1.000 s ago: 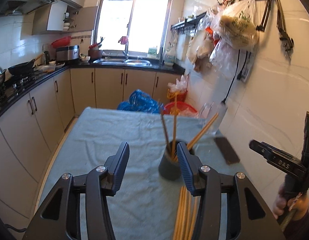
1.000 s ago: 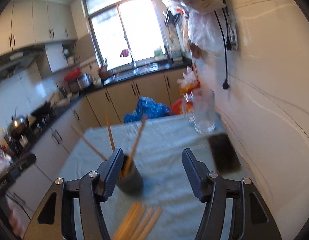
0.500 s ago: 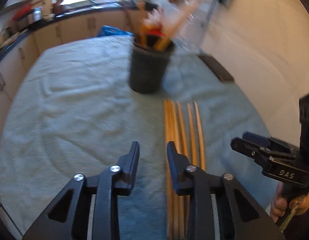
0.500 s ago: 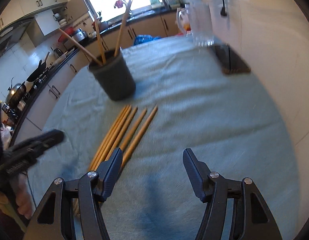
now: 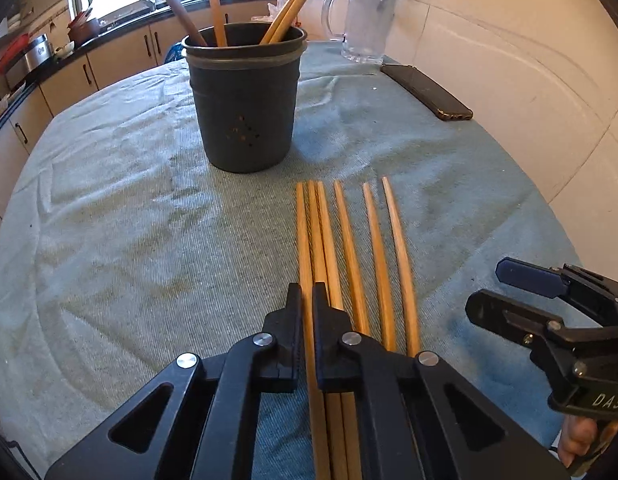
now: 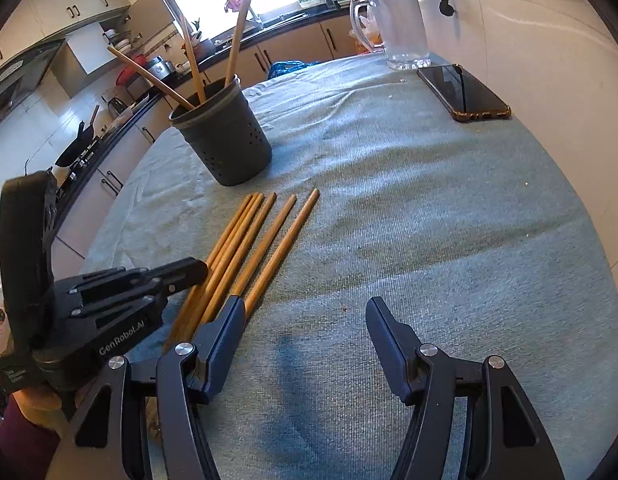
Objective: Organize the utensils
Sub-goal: 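Grasp a third chopstick with the left gripper while the right gripper grasps one, then lift both held chopsticks upright toward the grey holder, then lower both chopsticks into the grey holder and open both grippers, then grasp a chopstick from the row with the left gripper while the right gripper grasps another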
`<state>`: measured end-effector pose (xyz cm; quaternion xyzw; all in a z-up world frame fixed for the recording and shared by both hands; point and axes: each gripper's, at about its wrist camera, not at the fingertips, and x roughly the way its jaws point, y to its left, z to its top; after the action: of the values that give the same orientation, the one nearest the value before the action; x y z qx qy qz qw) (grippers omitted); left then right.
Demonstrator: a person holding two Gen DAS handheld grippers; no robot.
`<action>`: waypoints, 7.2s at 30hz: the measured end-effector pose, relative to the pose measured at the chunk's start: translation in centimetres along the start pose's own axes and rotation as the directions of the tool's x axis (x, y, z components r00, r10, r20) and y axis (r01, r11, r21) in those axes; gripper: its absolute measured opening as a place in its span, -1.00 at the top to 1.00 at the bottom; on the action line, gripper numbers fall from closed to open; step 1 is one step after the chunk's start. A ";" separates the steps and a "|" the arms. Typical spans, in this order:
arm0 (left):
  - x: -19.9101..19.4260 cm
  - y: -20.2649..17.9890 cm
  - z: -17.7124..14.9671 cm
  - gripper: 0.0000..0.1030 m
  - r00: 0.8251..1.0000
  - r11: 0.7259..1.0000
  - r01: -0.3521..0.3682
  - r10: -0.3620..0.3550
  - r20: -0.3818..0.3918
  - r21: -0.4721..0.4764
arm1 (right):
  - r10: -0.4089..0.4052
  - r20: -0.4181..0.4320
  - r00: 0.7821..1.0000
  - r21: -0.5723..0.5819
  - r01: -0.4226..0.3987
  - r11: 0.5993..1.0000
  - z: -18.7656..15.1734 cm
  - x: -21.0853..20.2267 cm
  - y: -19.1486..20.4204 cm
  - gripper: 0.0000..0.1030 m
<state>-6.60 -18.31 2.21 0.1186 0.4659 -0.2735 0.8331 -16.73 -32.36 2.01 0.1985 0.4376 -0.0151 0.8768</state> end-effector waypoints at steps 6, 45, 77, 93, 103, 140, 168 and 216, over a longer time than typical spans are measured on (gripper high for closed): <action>1.4 -0.3 0.9 0.86 0.999 0.999 -0.035 0.036 -0.025 0.030 | 0.001 -0.018 1.000 0.003 -0.001 1.000 0.2 1.0 0.3 -0.31; 1.6 7.0 2.6 0.86 0.972 0.963 -0.023 -0.041 -0.230 -0.269 | -0.264 -0.269 0.926 -0.116 0.242 0.963 6.2 5.3 0.0 0.57; -14.6 1.9 -0.5 0.89 0.969 0.989 -0.036 0.069 0.239 -0.141 | -0.082 0.173 0.982 -0.078 0.097 0.992 4.8 -9.3 2.6 0.87; -21.7 0.3 -5.3 0.89 0.916 0.984 -0.072 0.130 0.380 -0.162 | -0.072 0.362 0.929 -0.132 0.127 0.983 0.0 -17.2 4.6 0.87; -23.7 -0.5 -6.0 0.89 0.898 0.986 -0.057 0.119 0.423 -0.158 | -0.052 0.396 0.917 -0.142 0.117 0.983 -1.2 -19.0 4.5 0.87; -22.8 4.6 15.7 0.89 0.845 0.986 0.019 0.074 0.530 -0.168 | 0.115 0.537 0.836 -0.137 -0.048 0.989 19.4 -18.0 11.0 0.87; -17.3 5.1 14.1 0.39 0.874 0.979 -0.046 0.135 0.467 -0.197 | -0.028 0.430 0.902 -0.023 0.042 0.999 19.8 -7.2 6.9 0.16; 0.2 -1.6 -0.9 0.86 0.998 0.997 -0.054 0.055 -0.021 0.054 | -0.028 0.113 0.993 0.027 0.025 0.999 -2.9 -3.6 0.3 -0.35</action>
<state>-8.01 -19.29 1.66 0.1564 0.4642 -0.2617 0.8316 -21.09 -31.56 3.41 0.2028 0.3896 -0.0436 0.8973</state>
